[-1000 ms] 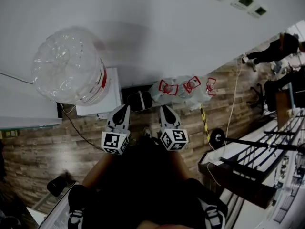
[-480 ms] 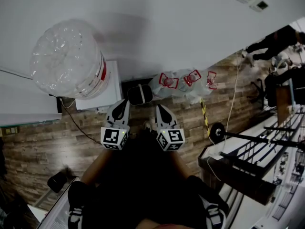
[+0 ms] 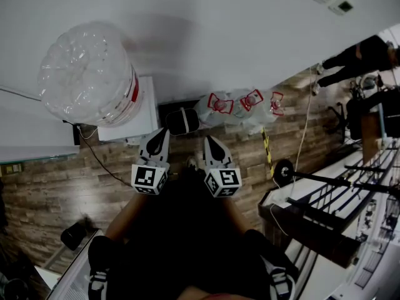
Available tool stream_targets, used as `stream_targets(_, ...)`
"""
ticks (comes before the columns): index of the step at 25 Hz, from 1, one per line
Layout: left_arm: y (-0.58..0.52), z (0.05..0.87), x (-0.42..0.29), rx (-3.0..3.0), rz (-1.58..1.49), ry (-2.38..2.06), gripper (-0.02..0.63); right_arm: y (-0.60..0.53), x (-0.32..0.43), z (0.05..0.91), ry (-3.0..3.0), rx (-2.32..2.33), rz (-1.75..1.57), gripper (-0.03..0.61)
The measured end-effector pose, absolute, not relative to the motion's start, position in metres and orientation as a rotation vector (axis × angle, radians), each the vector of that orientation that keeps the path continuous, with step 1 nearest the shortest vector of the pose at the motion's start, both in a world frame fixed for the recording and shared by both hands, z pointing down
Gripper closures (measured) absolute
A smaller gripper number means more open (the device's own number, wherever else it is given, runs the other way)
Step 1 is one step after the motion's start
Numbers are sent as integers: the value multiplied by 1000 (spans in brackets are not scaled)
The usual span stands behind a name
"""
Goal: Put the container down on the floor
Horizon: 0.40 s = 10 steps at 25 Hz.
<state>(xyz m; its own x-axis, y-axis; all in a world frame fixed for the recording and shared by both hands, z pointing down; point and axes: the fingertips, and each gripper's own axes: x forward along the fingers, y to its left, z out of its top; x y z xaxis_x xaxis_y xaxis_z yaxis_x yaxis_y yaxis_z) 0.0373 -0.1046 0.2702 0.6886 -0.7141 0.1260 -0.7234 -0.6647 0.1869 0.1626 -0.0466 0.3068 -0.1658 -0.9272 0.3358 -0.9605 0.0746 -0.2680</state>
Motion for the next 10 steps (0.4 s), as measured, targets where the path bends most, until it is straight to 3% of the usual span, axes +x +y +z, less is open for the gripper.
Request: stream_targets(10, -101, 272, 38, 2680, 68, -1142, 586, -44, 161, 310, -2242, 1974, 684, 546)
